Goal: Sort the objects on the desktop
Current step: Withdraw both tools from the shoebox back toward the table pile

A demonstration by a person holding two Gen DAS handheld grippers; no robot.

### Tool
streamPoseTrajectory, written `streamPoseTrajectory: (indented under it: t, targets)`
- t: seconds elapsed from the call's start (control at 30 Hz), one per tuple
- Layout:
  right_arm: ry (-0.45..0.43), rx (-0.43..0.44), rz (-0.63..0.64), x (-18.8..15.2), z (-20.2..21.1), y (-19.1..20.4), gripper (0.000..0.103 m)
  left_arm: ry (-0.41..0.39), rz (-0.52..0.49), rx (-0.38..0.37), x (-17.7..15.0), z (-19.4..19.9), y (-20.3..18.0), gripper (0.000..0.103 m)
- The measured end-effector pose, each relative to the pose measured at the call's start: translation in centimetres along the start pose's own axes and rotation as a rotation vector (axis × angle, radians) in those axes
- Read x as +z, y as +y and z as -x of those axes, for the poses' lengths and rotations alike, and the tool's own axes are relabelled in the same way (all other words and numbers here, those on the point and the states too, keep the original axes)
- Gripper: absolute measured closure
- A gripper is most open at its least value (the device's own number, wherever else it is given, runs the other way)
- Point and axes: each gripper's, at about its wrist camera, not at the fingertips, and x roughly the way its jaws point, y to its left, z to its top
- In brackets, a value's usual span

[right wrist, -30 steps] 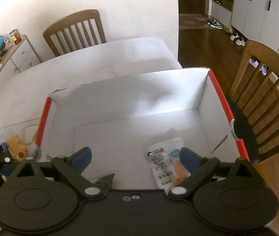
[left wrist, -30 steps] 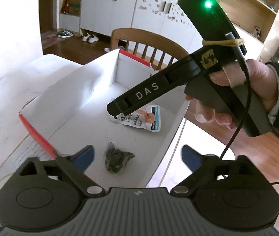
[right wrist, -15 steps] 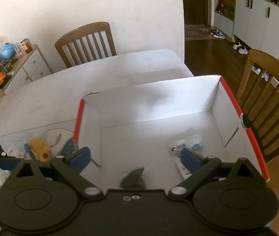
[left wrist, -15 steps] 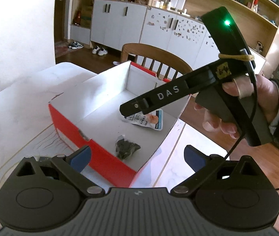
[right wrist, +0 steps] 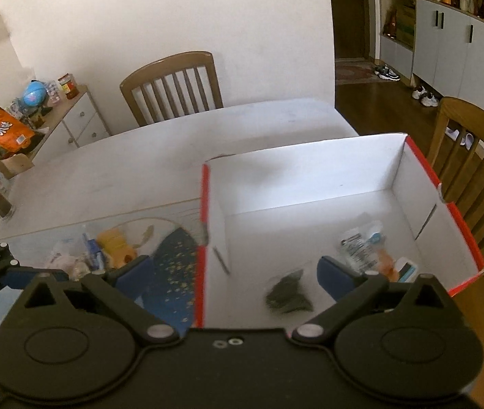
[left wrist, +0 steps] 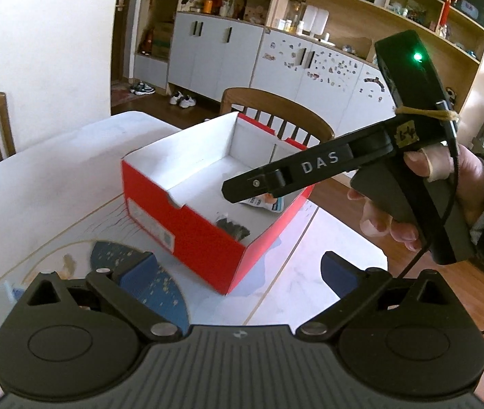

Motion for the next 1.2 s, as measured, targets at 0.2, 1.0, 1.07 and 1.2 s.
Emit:
streamPoseTrajectory:
  t: [0.2, 1.0, 1.07, 1.2]
  targets:
    - [-0.014, 0.017, 0.013, -1.1, 0.8, 2.8, 0.0, -0.018, 0.026, 0.02, -1.8, 2.5, 0.8, 0.0]
    - [-0.039, 0.043, 0.085, -5.6, 2.8, 11.5, 0.0, -0.133, 0.081, 0.095, -7.5, 11.2, 3.8, 0.0]
    - [-0.042, 0.05, 0.096, -5.9, 2.8, 12.2, 0.0, -0.141, 0.081, 0.1, -8.0, 11.7, 4.1, 0.0]
    - [-0.05, 0.058, 0.119, -6.5, 2.7, 13.5, 0.0, -0.151, 0.075, 0.124, -9.3, 12.5, 4.6, 0.0]
